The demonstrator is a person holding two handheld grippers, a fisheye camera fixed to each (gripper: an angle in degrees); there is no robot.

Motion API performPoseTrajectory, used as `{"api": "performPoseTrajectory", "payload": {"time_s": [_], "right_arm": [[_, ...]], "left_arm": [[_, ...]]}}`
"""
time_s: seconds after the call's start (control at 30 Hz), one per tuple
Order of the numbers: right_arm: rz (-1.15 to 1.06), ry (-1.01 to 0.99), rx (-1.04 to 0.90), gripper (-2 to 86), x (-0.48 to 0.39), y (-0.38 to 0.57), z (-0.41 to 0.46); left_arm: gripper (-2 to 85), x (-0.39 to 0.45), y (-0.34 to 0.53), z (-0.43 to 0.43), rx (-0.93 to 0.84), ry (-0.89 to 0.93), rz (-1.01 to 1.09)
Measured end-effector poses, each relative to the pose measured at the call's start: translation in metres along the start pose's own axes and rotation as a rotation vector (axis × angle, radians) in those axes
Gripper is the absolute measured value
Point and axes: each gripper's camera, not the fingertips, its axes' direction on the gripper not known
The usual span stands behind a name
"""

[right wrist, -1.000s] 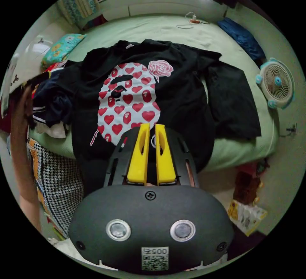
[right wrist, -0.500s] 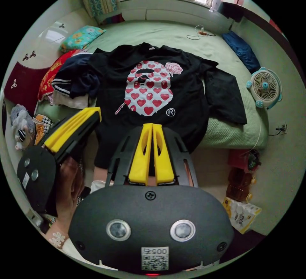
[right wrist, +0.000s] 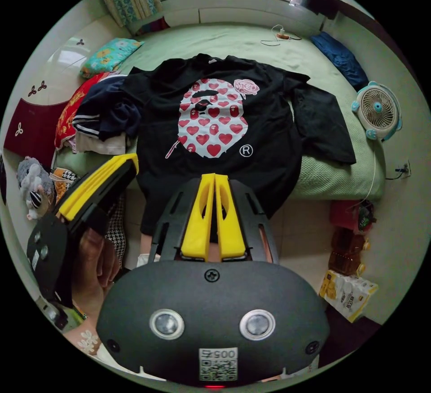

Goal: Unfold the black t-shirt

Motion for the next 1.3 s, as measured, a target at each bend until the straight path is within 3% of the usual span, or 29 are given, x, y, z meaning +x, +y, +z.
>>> {"api": "performPoseTrajectory", "payload": {"time_s": [0.63,1.3], "right_arm": [[-0.044,0.041,-0.005,-1.0,-0.042,-0.009,0.003],[-0.036,0.035,-0.035,-1.0,-0.047,-0.059,0.037]], "left_arm": [[-0.7,-0.002,0.016,0.007,-0.023,0.009,0.044],[-0.7,0.027,-0.023,0.055,-0.060,0.033,0.076]]}}
